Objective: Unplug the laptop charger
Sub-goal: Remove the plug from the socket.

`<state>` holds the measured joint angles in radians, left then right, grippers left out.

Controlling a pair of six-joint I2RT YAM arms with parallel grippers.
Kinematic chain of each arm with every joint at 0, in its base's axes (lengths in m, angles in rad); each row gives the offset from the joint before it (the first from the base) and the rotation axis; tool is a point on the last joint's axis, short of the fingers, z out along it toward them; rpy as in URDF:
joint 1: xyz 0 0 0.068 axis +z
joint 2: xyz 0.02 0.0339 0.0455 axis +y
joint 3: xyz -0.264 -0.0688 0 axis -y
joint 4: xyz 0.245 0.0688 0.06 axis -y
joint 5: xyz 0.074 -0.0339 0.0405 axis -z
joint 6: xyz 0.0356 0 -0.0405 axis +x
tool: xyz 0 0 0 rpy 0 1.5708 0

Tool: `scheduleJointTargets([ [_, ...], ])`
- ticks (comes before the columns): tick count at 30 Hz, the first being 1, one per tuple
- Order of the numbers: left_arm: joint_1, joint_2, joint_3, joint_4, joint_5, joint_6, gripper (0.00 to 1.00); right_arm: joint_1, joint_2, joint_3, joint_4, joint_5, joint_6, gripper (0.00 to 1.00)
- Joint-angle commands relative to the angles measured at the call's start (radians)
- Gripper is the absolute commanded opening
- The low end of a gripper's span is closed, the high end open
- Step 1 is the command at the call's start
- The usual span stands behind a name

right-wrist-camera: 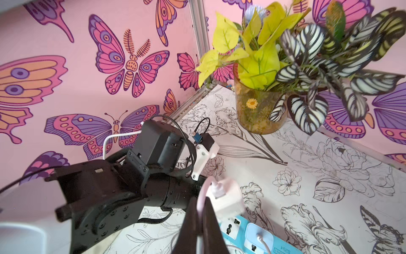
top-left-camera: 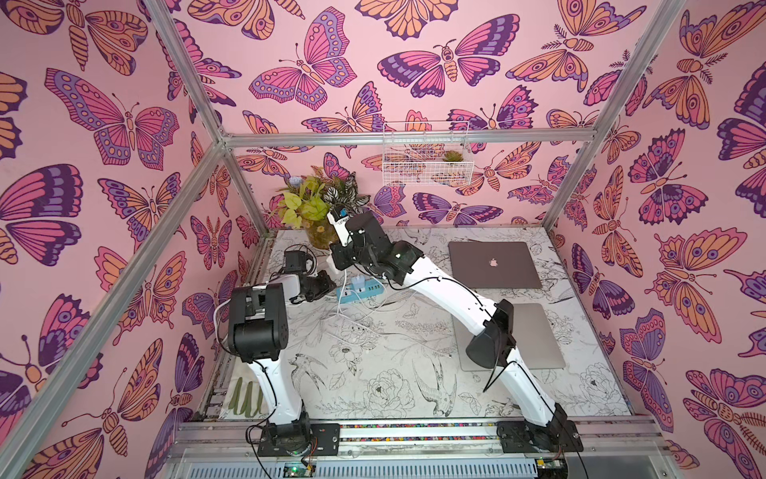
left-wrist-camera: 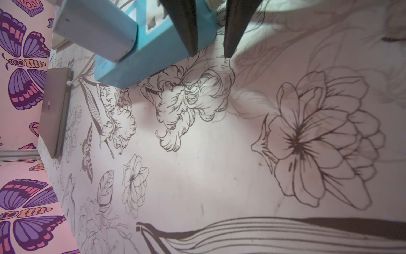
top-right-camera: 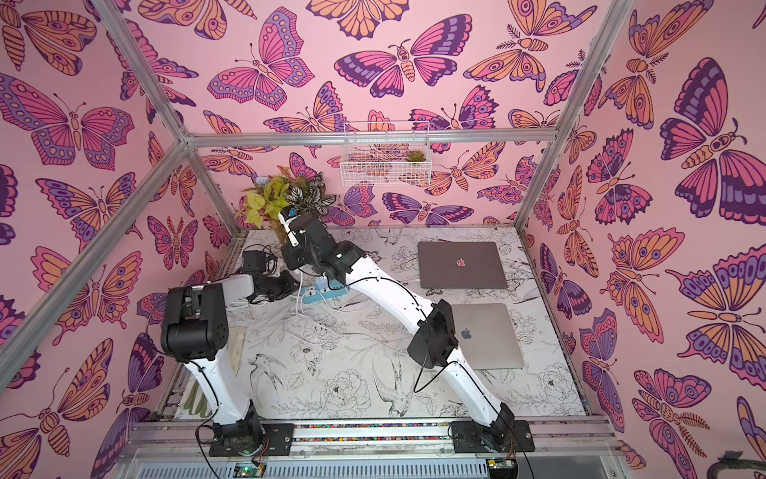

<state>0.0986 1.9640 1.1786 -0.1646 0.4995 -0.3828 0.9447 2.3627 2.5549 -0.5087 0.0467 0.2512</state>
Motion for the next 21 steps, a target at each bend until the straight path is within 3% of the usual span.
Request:
scheduleJointTargets([
  [1,-0.002,-0.024,-0.013,-0.023,-0.029,0.011,0.26,0.004,-0.037,-0.048,0.036,0.010,-0.020,0.00],
  [11,0.008,-0.263,-0.097,-0.003,-0.140,0.018,0.35,0.003,-0.099,-0.140,0.065,-0.017,-0.020,0.00],
  [21,-0.024,-0.719,-0.536,0.506,-0.110,0.097,0.54,0.003,-0.215,-0.271,0.082,-0.022,0.010,0.00],
])
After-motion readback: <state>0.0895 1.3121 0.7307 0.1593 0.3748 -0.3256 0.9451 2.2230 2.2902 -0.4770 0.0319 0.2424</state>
